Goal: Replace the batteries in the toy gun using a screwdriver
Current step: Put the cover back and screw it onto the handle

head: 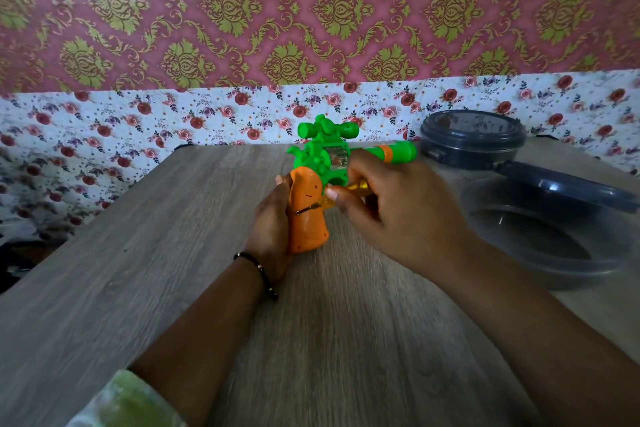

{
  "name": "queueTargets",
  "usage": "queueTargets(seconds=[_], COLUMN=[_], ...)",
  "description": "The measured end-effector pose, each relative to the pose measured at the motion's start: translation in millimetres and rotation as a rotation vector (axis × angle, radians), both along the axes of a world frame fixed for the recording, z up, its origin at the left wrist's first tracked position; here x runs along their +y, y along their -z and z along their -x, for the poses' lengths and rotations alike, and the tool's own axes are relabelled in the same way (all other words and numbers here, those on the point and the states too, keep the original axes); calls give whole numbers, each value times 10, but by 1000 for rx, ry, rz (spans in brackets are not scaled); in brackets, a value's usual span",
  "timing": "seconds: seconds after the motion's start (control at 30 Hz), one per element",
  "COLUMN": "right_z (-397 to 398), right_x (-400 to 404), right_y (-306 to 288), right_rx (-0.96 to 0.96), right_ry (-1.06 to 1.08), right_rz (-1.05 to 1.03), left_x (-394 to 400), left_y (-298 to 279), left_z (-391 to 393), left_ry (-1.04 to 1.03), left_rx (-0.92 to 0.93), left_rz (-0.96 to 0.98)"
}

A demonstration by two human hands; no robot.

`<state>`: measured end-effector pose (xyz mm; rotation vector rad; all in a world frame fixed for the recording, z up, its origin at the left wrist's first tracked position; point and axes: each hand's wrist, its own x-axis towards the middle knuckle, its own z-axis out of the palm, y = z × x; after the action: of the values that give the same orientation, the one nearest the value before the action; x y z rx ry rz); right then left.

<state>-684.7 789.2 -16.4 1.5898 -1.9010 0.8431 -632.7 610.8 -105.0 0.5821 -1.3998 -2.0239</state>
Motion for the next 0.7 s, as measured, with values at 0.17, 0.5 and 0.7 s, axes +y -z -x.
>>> queueTargets(seconds=[0.17,0.5,0.7], right_z=[3,8,52], right_x=[-2,-7,14], right_y=[-8,-29,-59], right_rx=[-77,-10,-223], right_ry=[-93,47,-217], right_rz=[-50,-16,-173], left_x=[-3,-5,6], left_y=[7,6,-3], left_z=[-9,-2,2], left_ry=[2,-13,7], left_rx=[0,2,30], left_rz=[8,28,30])
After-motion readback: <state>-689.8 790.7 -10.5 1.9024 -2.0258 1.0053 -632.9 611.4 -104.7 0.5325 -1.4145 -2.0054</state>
